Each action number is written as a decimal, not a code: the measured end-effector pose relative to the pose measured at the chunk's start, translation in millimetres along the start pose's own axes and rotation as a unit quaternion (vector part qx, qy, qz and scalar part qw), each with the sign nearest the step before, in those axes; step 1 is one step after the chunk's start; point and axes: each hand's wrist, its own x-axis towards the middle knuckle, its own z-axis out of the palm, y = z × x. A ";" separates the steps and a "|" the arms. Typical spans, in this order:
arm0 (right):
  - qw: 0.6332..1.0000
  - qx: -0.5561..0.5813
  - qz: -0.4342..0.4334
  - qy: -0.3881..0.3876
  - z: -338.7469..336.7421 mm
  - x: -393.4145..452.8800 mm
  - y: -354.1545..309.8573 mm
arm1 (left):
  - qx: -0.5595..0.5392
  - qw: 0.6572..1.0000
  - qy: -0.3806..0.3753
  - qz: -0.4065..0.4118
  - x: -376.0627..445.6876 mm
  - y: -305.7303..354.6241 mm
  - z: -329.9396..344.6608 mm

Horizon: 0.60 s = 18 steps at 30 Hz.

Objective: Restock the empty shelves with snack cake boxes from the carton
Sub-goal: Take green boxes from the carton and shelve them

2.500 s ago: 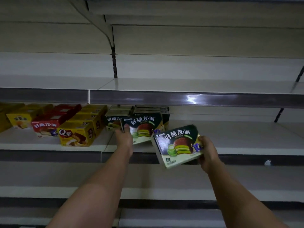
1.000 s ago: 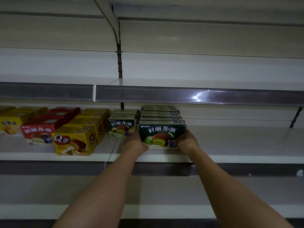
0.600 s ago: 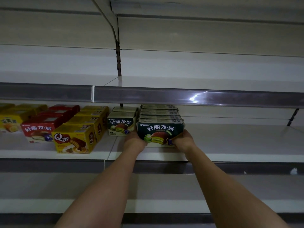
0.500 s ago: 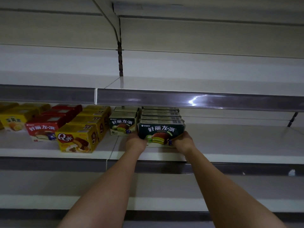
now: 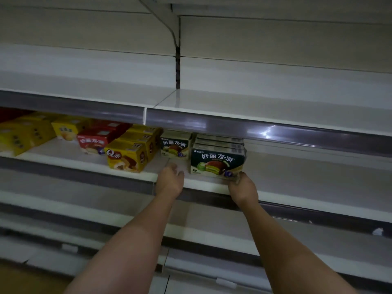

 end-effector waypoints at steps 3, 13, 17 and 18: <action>0.999 -0.017 -0.036 -0.011 -1.7 -15.7 0.0 | 0.002 0.999 0.028 -0.030 -27.9 -15.8 -12.0; 0.969 -0.094 -0.163 -0.161 20.0 -85.6 -0.2 | 0.129 0.985 0.040 -0.104 -143.8 -98.8 -54.2; 0.935 -0.137 -0.197 -0.262 53.3 -127.2 5.4 | 0.192 0.965 0.042 -0.174 -189.7 -147.5 -84.2; 0.925 -0.139 -0.207 -0.286 62.9 -137.4 5.5 | 0.196 0.962 0.046 -0.185 -201.7 -160.1 -92.5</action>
